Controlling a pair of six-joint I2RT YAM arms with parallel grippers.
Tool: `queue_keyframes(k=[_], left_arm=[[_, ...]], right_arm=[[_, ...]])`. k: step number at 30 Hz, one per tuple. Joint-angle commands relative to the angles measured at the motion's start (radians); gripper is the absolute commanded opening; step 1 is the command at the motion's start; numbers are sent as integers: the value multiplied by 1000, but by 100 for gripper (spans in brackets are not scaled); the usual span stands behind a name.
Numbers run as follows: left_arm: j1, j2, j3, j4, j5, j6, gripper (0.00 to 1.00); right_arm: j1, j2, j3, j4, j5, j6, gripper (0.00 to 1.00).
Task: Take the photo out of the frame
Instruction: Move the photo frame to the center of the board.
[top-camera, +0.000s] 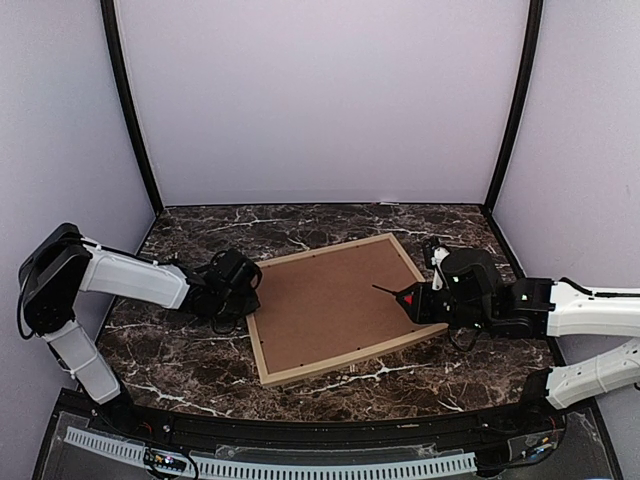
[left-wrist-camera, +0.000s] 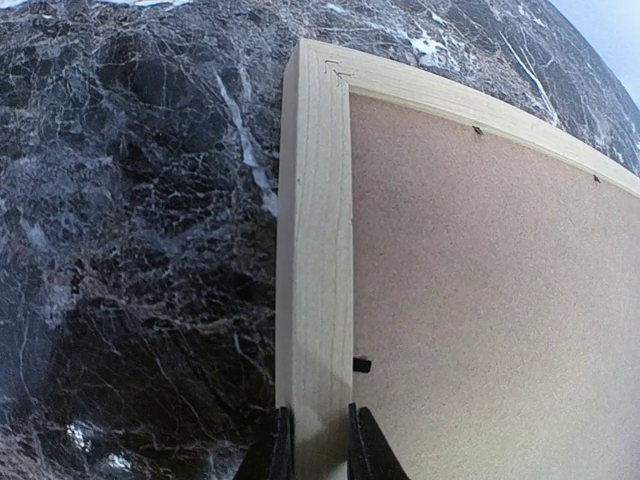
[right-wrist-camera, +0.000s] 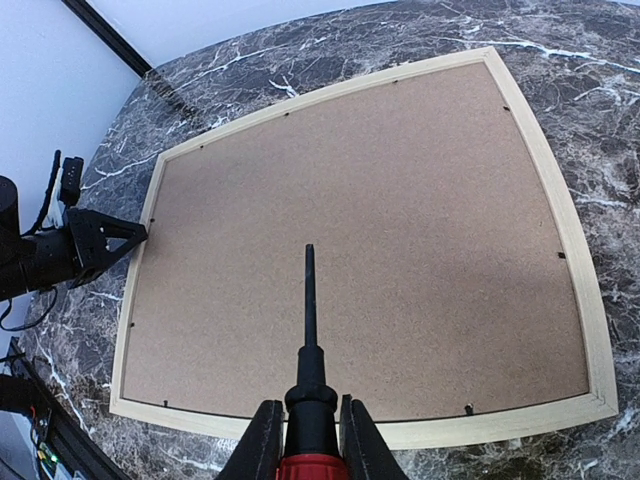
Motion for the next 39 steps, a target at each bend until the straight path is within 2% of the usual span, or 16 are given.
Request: queue_keyframes(k=[1,6,10,17,24,30,34,39], left_arm=[[-59,56,-47,-95,147,-107,17],[-94,97,-32,24,194,-111,20],[-107,98,-14,59,212,-84,26],[-113,11,-87,125,218,-61,52],[-123,-120,-130,104,191,59,65],[-129,-298,-256,85,174,196,64],[-129,-408,-380,151,274,291,60],[-131,-478,-443,225,381,356,53]], right_arm=[[-1,-12,-3,46,-6,11,0],[0,-20,-11,45,-7,14,0],[0,-23,-10,39,-12,14,0],[1,-16,-17,66,-34,17,0],[7,30,6,114,-95,-5,0],[13,77,17,166,-143,-12,0],[16,140,35,190,-176,-15,0],[34,237,76,253,-266,-42,0]])
